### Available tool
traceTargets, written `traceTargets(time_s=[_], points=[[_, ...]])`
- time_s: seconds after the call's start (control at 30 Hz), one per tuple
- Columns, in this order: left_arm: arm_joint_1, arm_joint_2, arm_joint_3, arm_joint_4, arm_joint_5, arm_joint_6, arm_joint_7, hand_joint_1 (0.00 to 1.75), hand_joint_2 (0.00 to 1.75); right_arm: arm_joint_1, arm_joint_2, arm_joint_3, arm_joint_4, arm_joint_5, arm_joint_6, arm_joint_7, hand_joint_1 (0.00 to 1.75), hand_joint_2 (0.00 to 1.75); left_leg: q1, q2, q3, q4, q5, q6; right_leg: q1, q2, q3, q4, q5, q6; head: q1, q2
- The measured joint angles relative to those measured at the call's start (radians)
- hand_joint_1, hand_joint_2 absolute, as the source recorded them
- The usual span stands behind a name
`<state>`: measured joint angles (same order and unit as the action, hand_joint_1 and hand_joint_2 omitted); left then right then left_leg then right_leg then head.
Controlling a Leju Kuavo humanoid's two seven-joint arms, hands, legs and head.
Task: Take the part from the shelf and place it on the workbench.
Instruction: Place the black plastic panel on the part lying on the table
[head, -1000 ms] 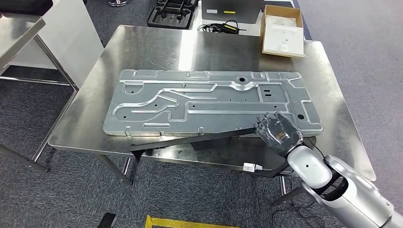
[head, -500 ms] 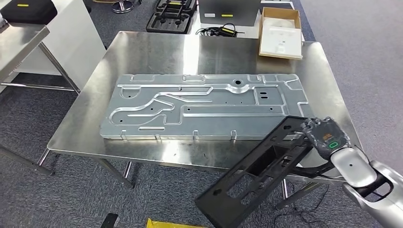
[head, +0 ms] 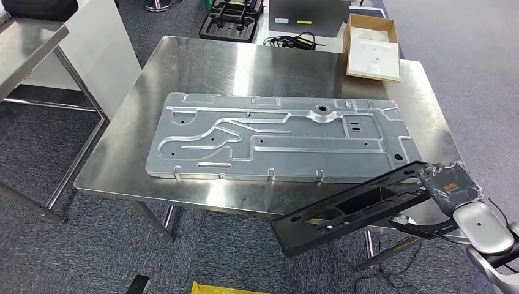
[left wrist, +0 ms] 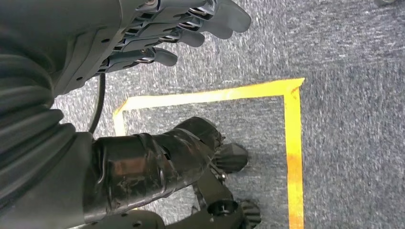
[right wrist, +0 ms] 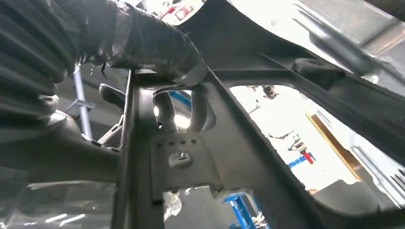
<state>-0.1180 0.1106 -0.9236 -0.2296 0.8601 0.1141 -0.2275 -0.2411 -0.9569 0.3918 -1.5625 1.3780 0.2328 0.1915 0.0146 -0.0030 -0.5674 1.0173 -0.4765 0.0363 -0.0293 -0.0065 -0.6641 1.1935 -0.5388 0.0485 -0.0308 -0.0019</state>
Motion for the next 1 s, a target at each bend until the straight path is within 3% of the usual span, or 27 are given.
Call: traceTargets(time_s=[0.03, 0.07, 0.1, 0.17, 0.23, 0.33, 0.4, 0.47, 0.53, 0.57, 0.6, 0.63, 0.7, 0.77, 0.9, 0.97, 1.0], points=[[0.000, 0.000, 0.000, 0.000, 0.000, 0.000, 0.000, 0.00, 1.75, 0.000, 0.002, 0.003, 0.000, 0.010, -0.003, -0.002, 1.75, 1.75, -0.003, 0.001, -0.001, 0.000, 0.000, 0.003, 0.001, 0.000, -0.028, 0.058, -0.022, -0.001, 0.000, 0.000], [0.001, 0.000, 0.000, 0.000, 0.000, 0.000, -0.001, 0.00, 1.75, -0.001, 0.004, 0.007, 0.001, 0.020, -0.007, -0.005, 1.75, 1.75, -0.006, 0.002, 0.000, 0.001, -0.001, 0.004, 0.002, 0.000, -0.043, 0.088, -0.025, -0.003, 0.000, 0.000], [0.001, 0.000, 0.000, 0.000, 0.000, 0.000, -0.001, 0.00, 1.75, -0.003, 0.005, 0.010, 0.002, 0.030, -0.013, -0.008, 1.75, 1.75, -0.009, 0.002, 0.001, 0.001, -0.002, 0.005, 0.004, 0.000, -0.041, 0.084, -0.010, -0.006, 0.000, 0.000], [0.000, -0.001, 0.000, 0.000, -0.001, 0.000, -0.002, 0.00, 1.75, -0.011, 0.007, 0.018, 0.004, 0.054, -0.030, -0.017, 1.75, 1.75, -0.012, 0.003, 0.006, 0.001, -0.005, 0.006, 0.009, 0.000, 0.010, -0.021, 0.056, -0.017, 0.000, 0.000], [-0.002, -0.004, 0.000, 0.000, -0.002, 0.000, -0.003, 0.00, 1.75, -0.026, 0.007, 0.025, 0.005, 0.079, -0.052, -0.022, 1.75, 1.75, -0.015, 0.005, 0.009, 0.001, -0.007, 0.003, 0.016, 0.000, 0.062, -0.132, 0.093, -0.028, 0.000, 0.000], [-0.005, -0.007, 0.000, 0.000, -0.005, 0.000, -0.005, 0.00, 1.75, -0.056, 0.012, 0.042, 0.005, 0.119, -0.092, -0.023, 1.75, 1.75, -0.016, 0.008, 0.007, -0.002, -0.007, -0.012, 0.025, 0.001, 0.073, -0.169, 0.098, -0.037, 0.000, 0.000], [-0.006, -0.009, 0.000, 0.000, -0.008, 0.001, -0.007, 0.00, 1.75, -0.078, 0.017, 0.054, 0.004, 0.138, -0.116, -0.023, 1.75, 1.75, -0.016, 0.007, 0.004, 0.002, -0.013, -0.023, 0.019, 0.001, 0.076, -0.176, 0.103, -0.046, -0.001, 0.000], [-0.007, -0.011, 0.000, 0.000, -0.011, 0.002, -0.009, 0.00, 1.75, -0.102, 0.022, 0.063, -0.001, 0.147, -0.131, -0.024, 1.75, 1.75, -0.016, 0.005, -0.028, 0.066, -0.053, -0.034, 0.013, -0.001, 0.077, -0.183, 0.108, -0.056, -0.003, 0.000], [-0.007, -0.014, 0.000, 0.000, -0.013, 0.003, -0.010, 0.00, 1.75, -0.125, 0.030, 0.072, -0.007, 0.150, -0.140, -0.028, 1.75, 1.75, -0.013, 0.004, -0.092, 0.193, -0.111, -0.042, 0.014, -0.002, 0.073, -0.183, 0.108, -0.061, -0.005, 0.000], [-0.006, -0.015, 0.000, 0.000, -0.013, 0.003, -0.010, 0.00, 1.75, -0.135, 0.036, 0.078, -0.010, 0.151, -0.144, -0.029, 1.75, 1.75, -0.013, 0.004, -0.120, 0.243, -0.125, -0.044, 0.015, -0.002, 0.072, -0.183, 0.108, -0.061, -0.004, 0.000], [-0.004, -0.016, 0.000, 0.000, -0.013, 0.003, -0.010, 0.00, 1.75, -0.146, 0.042, 0.084, -0.016, 0.152, -0.151, -0.028, 1.75, 1.75, -0.013, 0.004, -0.133, 0.262, -0.120, -0.045, 0.016, -0.001, 0.072, -0.182, 0.107, -0.062, -0.004, 0.000], [-0.003, -0.017, 0.000, 0.000, -0.014, 0.003, -0.010, 0.00, 1.75, -0.159, 0.048, 0.090, -0.025, 0.152, -0.159, -0.023, 1.75, 1.75, -0.013, 0.004, -0.129, 0.244, -0.097, -0.044, 0.017, 0.000, 0.071, -0.180, 0.106, -0.063, -0.005, 0.000], [-0.004, -0.017, 0.000, 0.000, -0.015, 0.003, -0.011, 0.00, 1.75, -0.194, 0.058, 0.106, -0.053, 0.153, -0.173, -0.009, 1.75, 1.75, -0.015, 0.004, -0.079, 0.124, -0.026, -0.034, 0.018, 0.001, 0.071, -0.175, 0.103, -0.062, -0.005, 0.000], [-0.007, -0.017, 0.000, 0.000, -0.017, 0.004, -0.011, 0.00, 1.75, -0.243, 0.066, 0.128, -0.085, 0.153, -0.176, 0.008, 1.75, 1.75, -0.020, 0.004, -0.034, 0.021, 0.013, -0.020, 0.021, 0.003, 0.068, -0.169, 0.099, -0.056, -0.004, 0.000], [-0.007, -0.021, -0.001, 0.000, -0.022, 0.005, -0.012, 0.00, 1.75, -0.338, 0.074, 0.189, -0.149, 0.153, -0.160, 0.024, 1.75, 1.75, -0.019, 0.004, -0.020, -0.014, 0.023, -0.003, 0.022, 0.004, 0.062, -0.167, 0.097, -0.038, -0.004, 0.000], [-0.007, -0.023, -0.001, 0.000, -0.023, 0.005, -0.015, 0.00, 1.75, -0.391, 0.075, 0.224, -0.175, 0.153, -0.143, 0.022, 1.75, 1.75, -0.012, 0.005, -0.012, -0.030, 0.031, 0.005, 0.021, 0.004, 0.040, -0.119, 0.066, -0.030, -0.001, 0.000], [-0.008, -0.024, -0.001, 0.000, -0.024, 0.005, -0.016, 0.00, 1.75, -0.418, 0.074, 0.244, -0.185, 0.153, -0.136, 0.021, 1.75, 1.75, -0.011, 0.005, -0.009, -0.033, 0.032, 0.007, 0.018, 0.004, 0.015, -0.065, 0.038, -0.027, 0.001, 0.000]])
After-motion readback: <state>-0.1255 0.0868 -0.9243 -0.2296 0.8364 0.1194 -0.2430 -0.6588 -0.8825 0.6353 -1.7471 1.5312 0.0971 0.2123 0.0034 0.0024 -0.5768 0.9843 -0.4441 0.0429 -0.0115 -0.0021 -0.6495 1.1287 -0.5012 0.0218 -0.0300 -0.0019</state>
